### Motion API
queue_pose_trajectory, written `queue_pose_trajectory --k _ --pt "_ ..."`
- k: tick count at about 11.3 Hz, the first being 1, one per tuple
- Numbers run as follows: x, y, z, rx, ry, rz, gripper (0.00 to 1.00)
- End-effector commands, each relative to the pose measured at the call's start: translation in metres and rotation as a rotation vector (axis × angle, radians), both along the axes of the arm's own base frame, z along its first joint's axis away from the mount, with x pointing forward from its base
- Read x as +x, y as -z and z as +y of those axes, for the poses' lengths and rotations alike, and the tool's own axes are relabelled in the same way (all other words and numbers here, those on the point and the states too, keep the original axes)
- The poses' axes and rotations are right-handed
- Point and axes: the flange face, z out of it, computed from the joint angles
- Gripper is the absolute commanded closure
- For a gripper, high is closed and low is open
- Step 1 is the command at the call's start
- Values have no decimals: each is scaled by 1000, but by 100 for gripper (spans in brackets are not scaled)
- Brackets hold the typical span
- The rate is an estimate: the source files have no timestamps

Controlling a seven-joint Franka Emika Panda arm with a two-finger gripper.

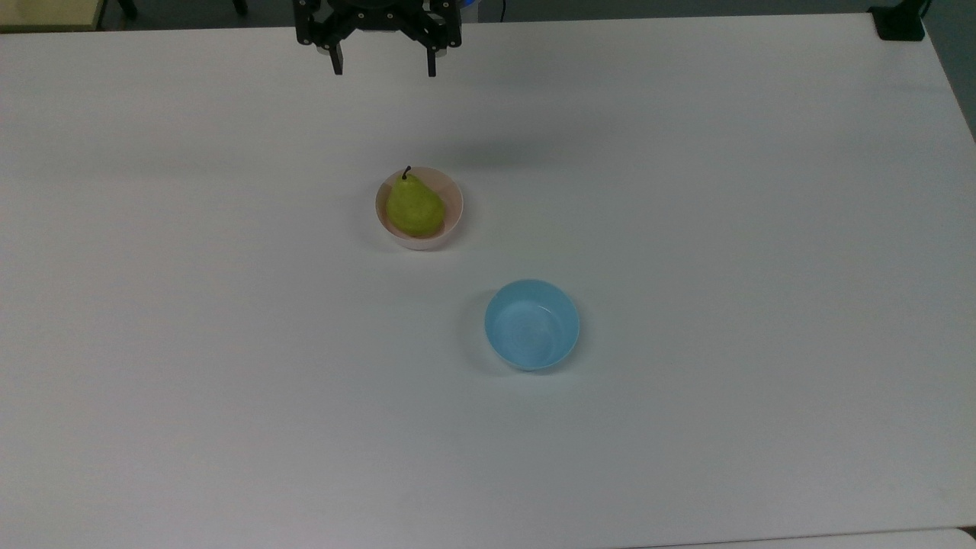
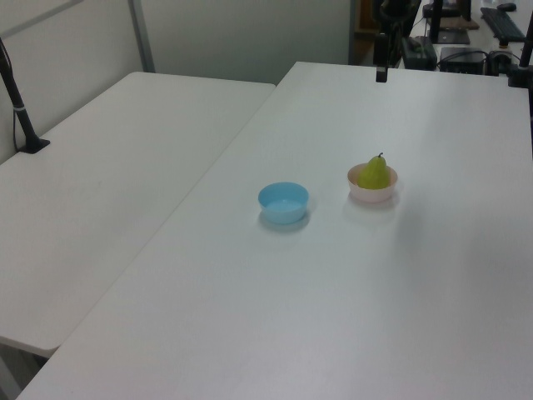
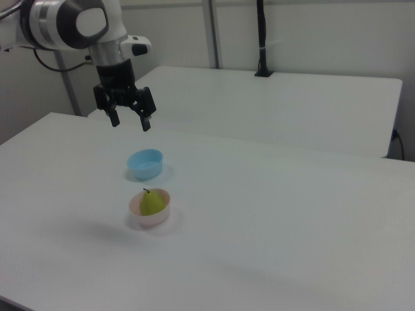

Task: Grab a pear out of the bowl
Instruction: 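Move the open gripper down over the green pear in the pink bowl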

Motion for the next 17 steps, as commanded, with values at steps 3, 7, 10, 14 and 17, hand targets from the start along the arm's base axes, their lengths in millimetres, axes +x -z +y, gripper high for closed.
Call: queue_pose_trajectory --k 3,7,10,14,17 --pt "-3 78 5 3 -147 11 0" --pt "-1 161 9 -48 -191 40 0" --pt "8 210 20 -63 -221 58 5" --pt "16 248 28 -89 -246 66 16" --pt "18 257 28 -96 -252 67 26"
